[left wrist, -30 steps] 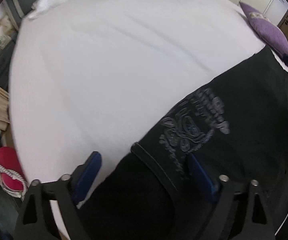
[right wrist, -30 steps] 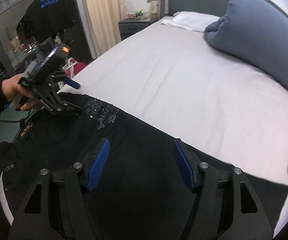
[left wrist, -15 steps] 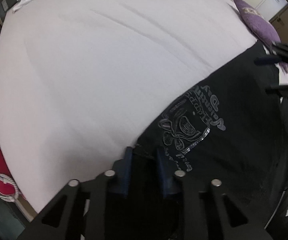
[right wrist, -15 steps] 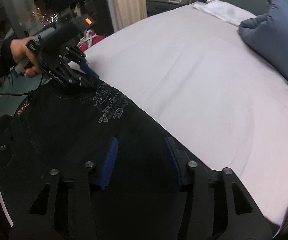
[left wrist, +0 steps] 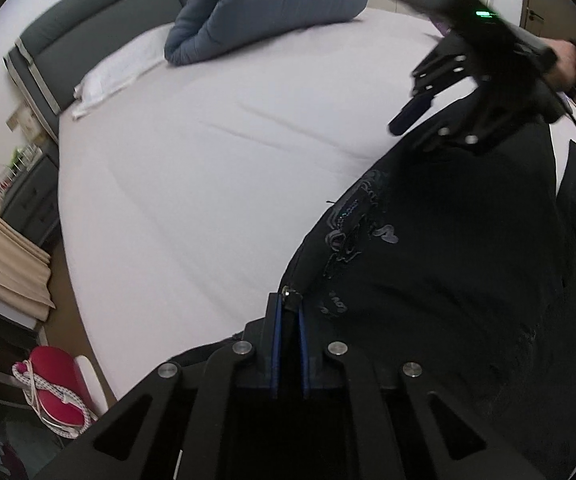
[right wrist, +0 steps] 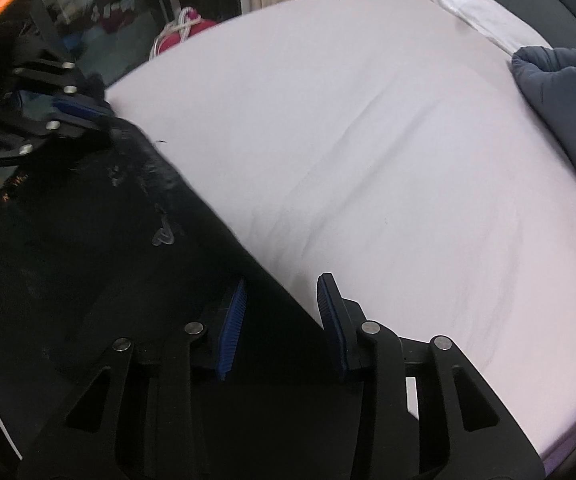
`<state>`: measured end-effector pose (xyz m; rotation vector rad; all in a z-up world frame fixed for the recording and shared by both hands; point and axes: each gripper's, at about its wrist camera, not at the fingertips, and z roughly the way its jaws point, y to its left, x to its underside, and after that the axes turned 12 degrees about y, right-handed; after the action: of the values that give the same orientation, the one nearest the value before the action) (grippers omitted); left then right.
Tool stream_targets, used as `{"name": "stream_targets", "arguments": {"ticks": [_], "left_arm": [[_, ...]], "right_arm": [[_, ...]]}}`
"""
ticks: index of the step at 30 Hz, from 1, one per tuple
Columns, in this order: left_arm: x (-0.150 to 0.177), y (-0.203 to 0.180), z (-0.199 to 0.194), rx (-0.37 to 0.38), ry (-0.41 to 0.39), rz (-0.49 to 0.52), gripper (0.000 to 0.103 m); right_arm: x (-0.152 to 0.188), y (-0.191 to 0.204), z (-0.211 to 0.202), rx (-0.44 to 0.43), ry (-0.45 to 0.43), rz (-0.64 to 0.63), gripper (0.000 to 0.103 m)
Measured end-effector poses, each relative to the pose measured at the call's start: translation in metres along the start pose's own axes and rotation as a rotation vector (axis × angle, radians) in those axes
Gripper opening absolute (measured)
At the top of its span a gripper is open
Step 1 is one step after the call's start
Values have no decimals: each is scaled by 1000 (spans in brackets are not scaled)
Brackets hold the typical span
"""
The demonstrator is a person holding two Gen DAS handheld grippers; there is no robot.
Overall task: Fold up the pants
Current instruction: 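Lift the waistband off the bed with both grippers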
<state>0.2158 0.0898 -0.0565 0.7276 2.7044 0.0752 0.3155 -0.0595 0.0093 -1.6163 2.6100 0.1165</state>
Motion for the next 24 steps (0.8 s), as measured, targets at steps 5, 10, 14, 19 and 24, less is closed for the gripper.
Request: {"name": "stream_targets", "arguments": {"ticks": [5, 10, 14, 19, 24], "left_arm": [[7, -12, -6, -15, -24, 2, 7], [-4, -6, 0, -5, -26, -6, 7], [-5, -6, -1, -3, -28, -6, 7], [-4, -5, -1, 0, -30, -6, 7], [-2, -7, -5, 2, -49, -10, 7]], "right_arm": [[-19, 3, 20, -1, 45, -33, 35], [-33, 9, 26, -26, 53, -35, 23], [-38, 19, 28, -19, 61, -57, 12], [-44, 26, 30, -13, 53, -48, 8], [-46, 32, 35, 16, 57, -56, 6]]}}
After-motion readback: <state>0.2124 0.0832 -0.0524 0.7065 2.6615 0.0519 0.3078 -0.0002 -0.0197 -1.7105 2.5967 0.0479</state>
